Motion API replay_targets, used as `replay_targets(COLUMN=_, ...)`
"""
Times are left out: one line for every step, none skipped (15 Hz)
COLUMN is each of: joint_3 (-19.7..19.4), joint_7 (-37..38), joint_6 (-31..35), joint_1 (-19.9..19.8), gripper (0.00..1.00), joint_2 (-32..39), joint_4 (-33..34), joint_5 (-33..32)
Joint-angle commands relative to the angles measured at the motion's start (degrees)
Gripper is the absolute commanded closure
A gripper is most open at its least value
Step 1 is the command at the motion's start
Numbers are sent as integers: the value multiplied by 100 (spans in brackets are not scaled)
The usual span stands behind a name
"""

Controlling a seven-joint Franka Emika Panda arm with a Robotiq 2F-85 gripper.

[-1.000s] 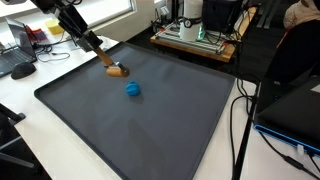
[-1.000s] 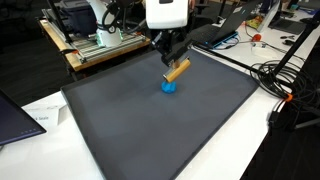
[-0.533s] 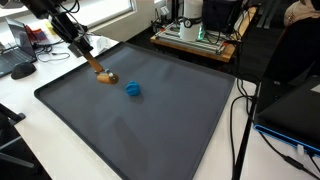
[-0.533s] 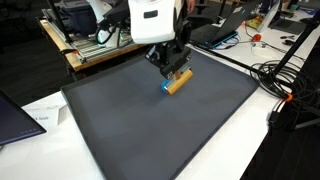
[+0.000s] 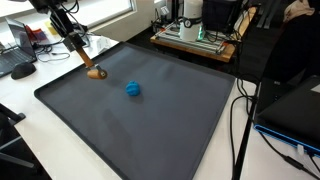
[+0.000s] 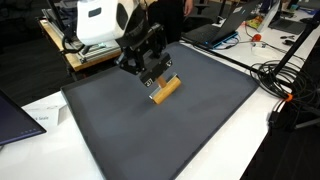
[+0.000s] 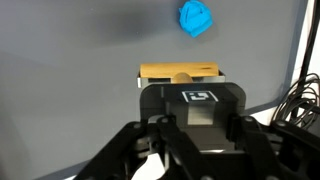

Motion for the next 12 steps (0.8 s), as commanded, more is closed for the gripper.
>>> replay_targets(joint_3=70, joint_7=-473, joint_6=405, joint_1=-211, gripper=78, joint_2=-966, joint_4=-1378, joint_5=360)
replay_targets(joint_3=-31, joint_7=-592, joint_6=449, joint_1=-176, gripper=78, joint_2=-1135, joint_4=-1612, joint_5=483)
replay_targets(joint_3=-55, joint_7=-680, joint_6=503, joint_1=-187, gripper=78, joint_2=-1315, joint_4=-1868, joint_5=590)
replay_targets(joint_3=-95, joint_7=-755, joint_6=562, joint_1=-181, gripper=78, joint_2=-1504, joint_4=-2134, joint_5=712)
replay_targets(joint_3=-139, joint_7=-826, joint_6=619, joint_1=-159, gripper=78, joint_2=-1662, joint_4=-2356, joint_5=820)
replay_targets(joint_3=-189, joint_7=-885, joint_6=676, joint_1=-125, gripper=78, joint_2=-1819, joint_4=-2582, joint_5=911)
replay_targets(joint_3=-238, joint_7=-928, joint_6=791, joint_1=-82, gripper=78, joint_2=-1974, joint_4=-2814, joint_5=1002)
replay_targets(joint_3=-283, joint_7=-980, joint_6=831, joint_1=-50, gripper=78, joint_2=-2109, joint_4=-3001, joint_5=1078)
replay_targets(joint_3=-322, joint_7=-1016, joint_6=934, joint_1=-12, gripper=78, joint_2=-2241, joint_4=-3206, joint_5=1154)
replay_targets(joint_3=-362, joint_7=-1060, joint_6=993, joint_1=23, gripper=78, joint_2=-2366, joint_4=-3385, joint_5=1241)
replay_targets(joint_3=-397, joint_7=-1093, joint_6=1124, joint_1=64, gripper=78, joint_2=-2487, joint_4=-3581, joint_5=1374)
replay_targets(joint_3=-430, joint_7=-1098, joint_6=1316, joint_1=108, gripper=78, joint_2=-2602, joint_4=-3777, joint_5=1549)
